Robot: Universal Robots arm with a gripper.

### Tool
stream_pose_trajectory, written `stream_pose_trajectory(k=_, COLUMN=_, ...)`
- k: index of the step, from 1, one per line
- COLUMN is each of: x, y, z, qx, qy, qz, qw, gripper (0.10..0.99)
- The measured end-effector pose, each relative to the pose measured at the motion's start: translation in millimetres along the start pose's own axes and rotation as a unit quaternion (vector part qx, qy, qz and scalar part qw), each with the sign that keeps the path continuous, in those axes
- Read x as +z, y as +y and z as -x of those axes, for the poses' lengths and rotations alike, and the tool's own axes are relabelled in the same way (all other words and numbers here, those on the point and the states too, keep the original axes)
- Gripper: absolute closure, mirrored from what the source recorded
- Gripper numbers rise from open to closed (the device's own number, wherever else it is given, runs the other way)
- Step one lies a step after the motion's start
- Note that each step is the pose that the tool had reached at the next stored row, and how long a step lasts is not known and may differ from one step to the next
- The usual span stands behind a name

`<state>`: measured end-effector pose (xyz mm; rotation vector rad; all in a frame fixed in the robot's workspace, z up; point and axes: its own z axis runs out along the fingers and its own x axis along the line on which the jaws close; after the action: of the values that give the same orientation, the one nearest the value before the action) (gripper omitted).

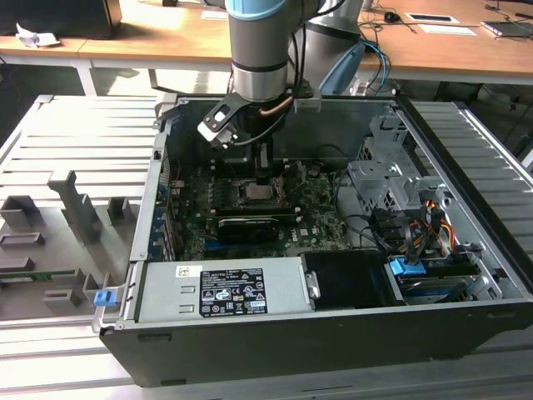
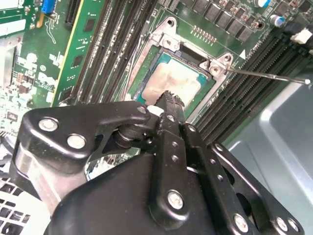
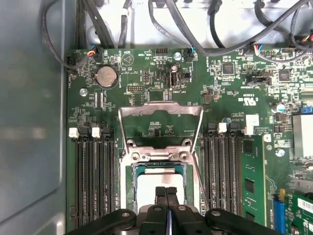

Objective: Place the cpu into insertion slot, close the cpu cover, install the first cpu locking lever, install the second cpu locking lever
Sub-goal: 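Close the cpu cover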

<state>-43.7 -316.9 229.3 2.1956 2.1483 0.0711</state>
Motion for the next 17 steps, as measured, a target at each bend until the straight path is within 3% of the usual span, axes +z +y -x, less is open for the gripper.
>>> stream_pose_trajectory(k=2, x=-2.8, y=0.3, z=0.0, qx=0.0, qy=0.0, qz=0.0, qw=1.0, gripper=0.98)
stream_pose_trajectory(k=17, x=-3.2, y=5.9, z=-0.1, qx=0.0, qy=0.0, qz=0.0, qw=1.0, gripper=0.98)
